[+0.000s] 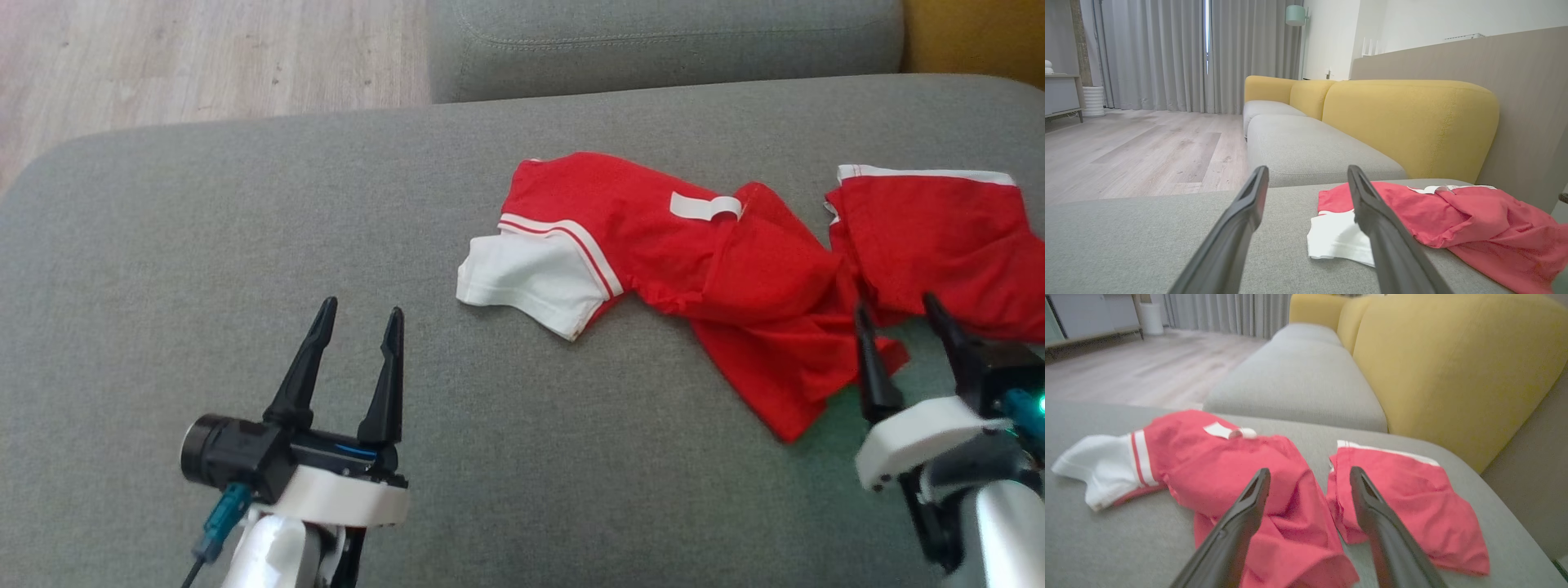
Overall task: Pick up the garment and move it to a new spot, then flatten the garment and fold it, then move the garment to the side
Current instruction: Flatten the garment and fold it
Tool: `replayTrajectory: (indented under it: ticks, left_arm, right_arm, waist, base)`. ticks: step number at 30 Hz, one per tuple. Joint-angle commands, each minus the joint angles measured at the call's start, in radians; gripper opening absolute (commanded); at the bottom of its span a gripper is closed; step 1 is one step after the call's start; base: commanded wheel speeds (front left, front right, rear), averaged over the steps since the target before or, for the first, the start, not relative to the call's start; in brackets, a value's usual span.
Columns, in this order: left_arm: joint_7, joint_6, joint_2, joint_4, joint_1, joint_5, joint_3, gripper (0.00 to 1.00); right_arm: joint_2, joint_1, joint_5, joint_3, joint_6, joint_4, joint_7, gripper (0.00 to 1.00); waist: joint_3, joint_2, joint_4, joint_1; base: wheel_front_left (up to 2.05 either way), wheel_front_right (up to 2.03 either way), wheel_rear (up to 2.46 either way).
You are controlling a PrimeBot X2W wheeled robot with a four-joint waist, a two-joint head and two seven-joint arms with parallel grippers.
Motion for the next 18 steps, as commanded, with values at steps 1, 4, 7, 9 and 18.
replayTrajectory:
  ticks: [1,4,7,9,18]
  left_arm:
    - [-0.009,0.002,0.001,-0.030,-0.037,0.004,0.032,1.00]
    - [-0.009,0.002,0.002,-0.030,-0.041,0.003,0.031,1.00]
    - [-0.009,0.002,0.004,-0.033,-0.046,0.003,0.027,1.00]
    - [-0.009,0.002,0.004,-0.035,-0.048,0.002,0.022,1.00]
    - [-0.009,0.002,0.003,-0.038,-0.045,-0.008,0.002,1.00]
  right_arm:
    - [0.007,-0.052,-0.006,0.018,-0.001,-0.056,-0.037,1.00]
    - [0.030,-0.067,0.000,0.041,-0.001,-0.093,-0.104,1.00]
    - [0.043,-0.067,0.021,0.113,-0.001,-0.119,-0.156,1.00]
    - [0.046,-0.060,0.035,0.171,-0.001,-0.116,-0.186,1.00]
    - [0.064,-0.010,0.080,0.268,-0.001,-0.010,-0.307,1.00]
  waist:
    - [0.002,-0.0001,-0.001,0.0001]
    - [0.003,-0.0001,-0.002,0.0001]
    - [0.004,-0.0001,0.000,0.0001]
    - [0.003,-0.0001,0.003,0.0001]
    - [0.003,-0.0001,0.035,0.0001]
  base:
    - [0.00,0.00,0.00]
    - [0.00,0.00,0.00]
    - [0.00,0.00,0.00]
    - [0.00,0.00,0.00]
    - [0.00,0.00,0.00]
